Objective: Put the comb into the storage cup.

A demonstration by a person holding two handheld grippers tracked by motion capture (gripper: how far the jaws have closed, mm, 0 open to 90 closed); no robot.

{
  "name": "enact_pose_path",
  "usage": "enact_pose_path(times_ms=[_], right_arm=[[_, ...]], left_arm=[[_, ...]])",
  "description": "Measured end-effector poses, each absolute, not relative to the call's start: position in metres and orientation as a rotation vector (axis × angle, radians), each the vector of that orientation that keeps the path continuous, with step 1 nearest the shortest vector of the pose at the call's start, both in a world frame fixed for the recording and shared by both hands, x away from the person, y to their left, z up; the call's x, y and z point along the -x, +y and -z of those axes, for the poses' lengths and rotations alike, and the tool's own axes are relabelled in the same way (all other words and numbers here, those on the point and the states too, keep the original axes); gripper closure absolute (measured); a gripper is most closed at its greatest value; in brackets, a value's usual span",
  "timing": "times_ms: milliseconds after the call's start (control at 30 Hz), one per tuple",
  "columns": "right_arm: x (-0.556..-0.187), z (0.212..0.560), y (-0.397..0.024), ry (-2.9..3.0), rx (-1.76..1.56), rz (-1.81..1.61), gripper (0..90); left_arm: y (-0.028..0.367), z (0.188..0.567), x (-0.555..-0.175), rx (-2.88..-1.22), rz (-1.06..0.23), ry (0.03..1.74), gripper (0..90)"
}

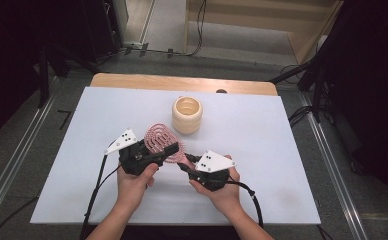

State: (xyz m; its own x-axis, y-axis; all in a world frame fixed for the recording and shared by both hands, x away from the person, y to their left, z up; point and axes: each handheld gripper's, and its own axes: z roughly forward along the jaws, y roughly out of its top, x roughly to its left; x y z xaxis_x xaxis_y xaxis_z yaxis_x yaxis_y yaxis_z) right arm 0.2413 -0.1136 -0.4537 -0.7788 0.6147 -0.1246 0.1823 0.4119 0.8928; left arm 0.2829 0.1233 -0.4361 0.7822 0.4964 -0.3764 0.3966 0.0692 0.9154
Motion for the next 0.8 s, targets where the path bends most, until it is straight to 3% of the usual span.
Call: enact_pose_path(times_ms=[267,433,600,667,800], right_arm=[[-0.2414,0.4582,-0.1124,2.218,-0.676,-1.322,67.3],[-0.2417,0.4613,-0.1093,2.227,-0.662,-1.308,67.5],[-0.2426,0.4607,-0.1104,2.229,-0.672,-1.337,66.9],[-0.2436,0.4603,-0.1120,2.237,-0.681,-1.364,62.5],[-0.2459,0.4587,-0.1161,2.235,-0.688,-1.427,45.5]], left_arm=[[0.1231,0.4385,-0.2862,-1.541,-0.024,0.753,53.3],[0.1250,0.4382,-0.2874,-1.521,0.029,0.730,61.7],[0.1257,0.4380,-0.2874,-1.506,0.065,0.703,62.5],[0.1268,0.4373,-0.2877,-1.506,0.059,0.702,62.6],[0.1304,0.4355,-0.2880,-1.502,0.040,0.694,62.6]])
